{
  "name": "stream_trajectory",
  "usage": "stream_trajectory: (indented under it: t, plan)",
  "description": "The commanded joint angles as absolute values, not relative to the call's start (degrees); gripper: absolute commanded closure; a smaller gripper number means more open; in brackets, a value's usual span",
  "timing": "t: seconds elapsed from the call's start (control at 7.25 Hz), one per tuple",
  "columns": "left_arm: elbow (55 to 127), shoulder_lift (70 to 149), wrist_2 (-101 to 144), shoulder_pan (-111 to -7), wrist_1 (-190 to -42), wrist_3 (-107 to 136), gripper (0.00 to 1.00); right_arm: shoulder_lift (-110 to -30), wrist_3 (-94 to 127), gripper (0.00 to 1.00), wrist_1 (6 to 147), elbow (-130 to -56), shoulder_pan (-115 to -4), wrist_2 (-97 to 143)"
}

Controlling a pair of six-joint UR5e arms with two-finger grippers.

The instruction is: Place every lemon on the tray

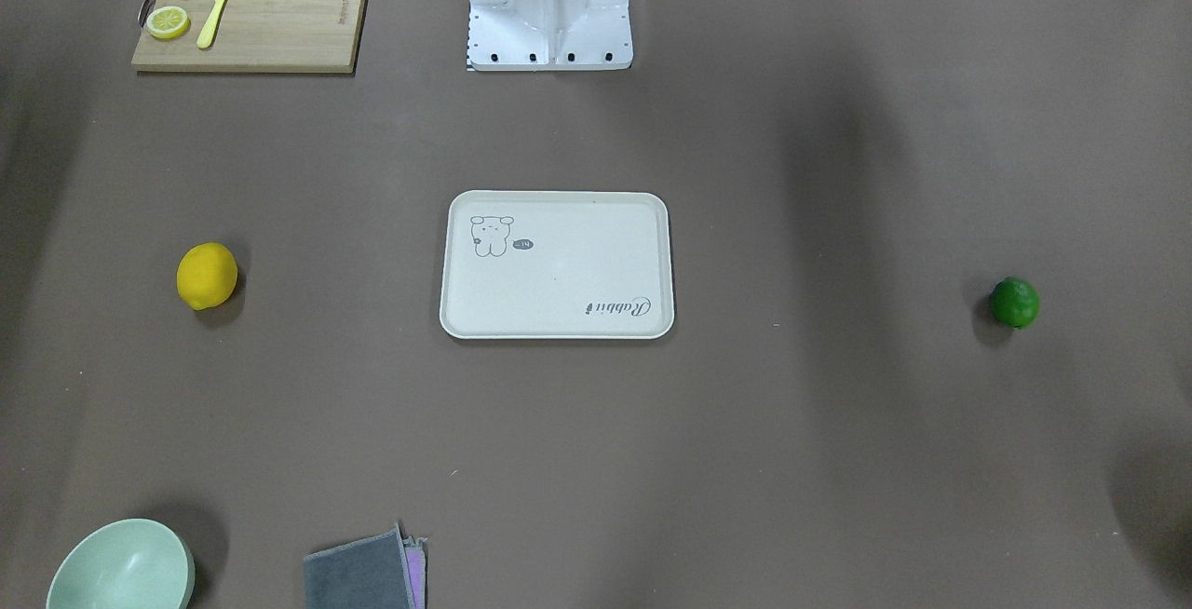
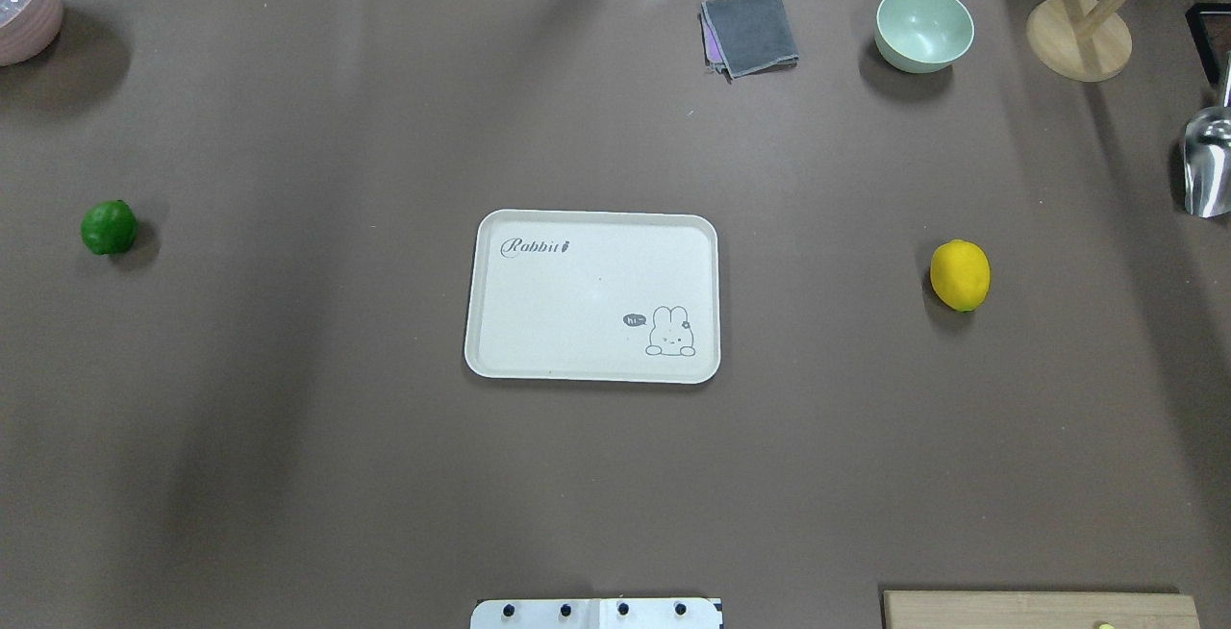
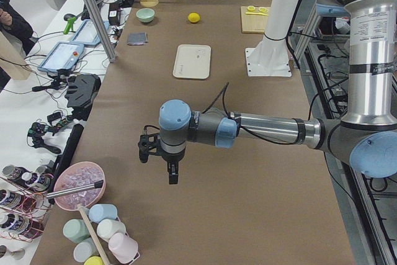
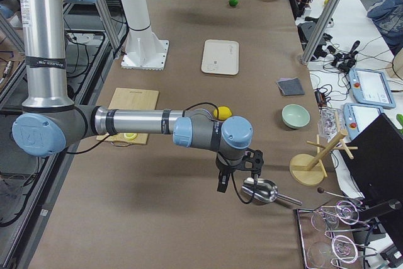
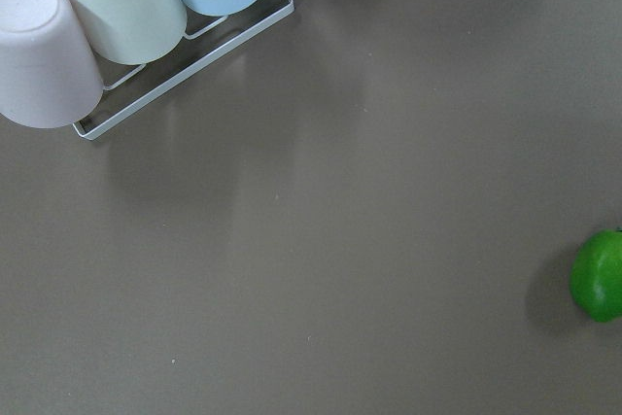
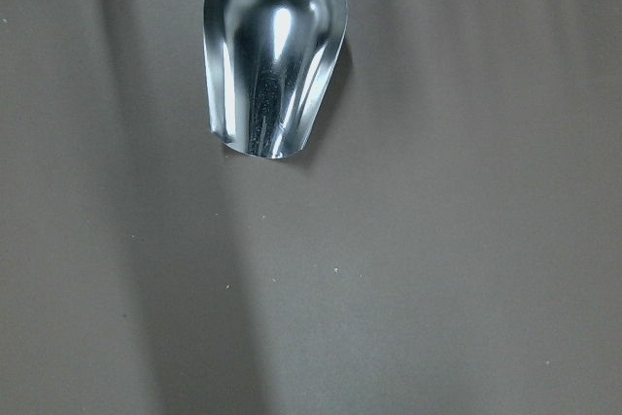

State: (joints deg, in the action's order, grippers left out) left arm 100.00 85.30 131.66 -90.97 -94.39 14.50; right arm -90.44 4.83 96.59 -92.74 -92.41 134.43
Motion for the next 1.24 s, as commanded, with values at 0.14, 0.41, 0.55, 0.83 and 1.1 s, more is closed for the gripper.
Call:
stream_trajectory:
  t: [0.14, 0.41, 0.55, 0.83, 1.1]
  plan:
    - [100.0, 85.3, 131.6, -91.0, -94.4, 14.5, 0.02, -90.4, 3.3, 0.0, 96.7, -92.7, -92.4, 134.4]
    - [100.0, 85.3, 131.6, -91.0, -94.4, 14.5, 0.02, -90.1, 4.6, 0.0, 96.6, -93.2, -91.8, 135.1]
    - [100.0, 85.3, 131.6, -91.0, -94.4, 14.5, 0.02, -89.4, 6.7, 0.0, 96.5, -93.9, -89.7, 136.0]
    - [100.0, 85.3, 131.5, -91.0, -94.4, 14.5, 0.02, -89.0, 13.8, 0.0, 96.5, -98.0, -83.4, 137.3]
    - [99.9, 85.3, 131.4, -91.0, -94.4, 14.5, 0.02, -88.3, 23.0, 0.0, 91.9, -100.6, -75.0, 137.5]
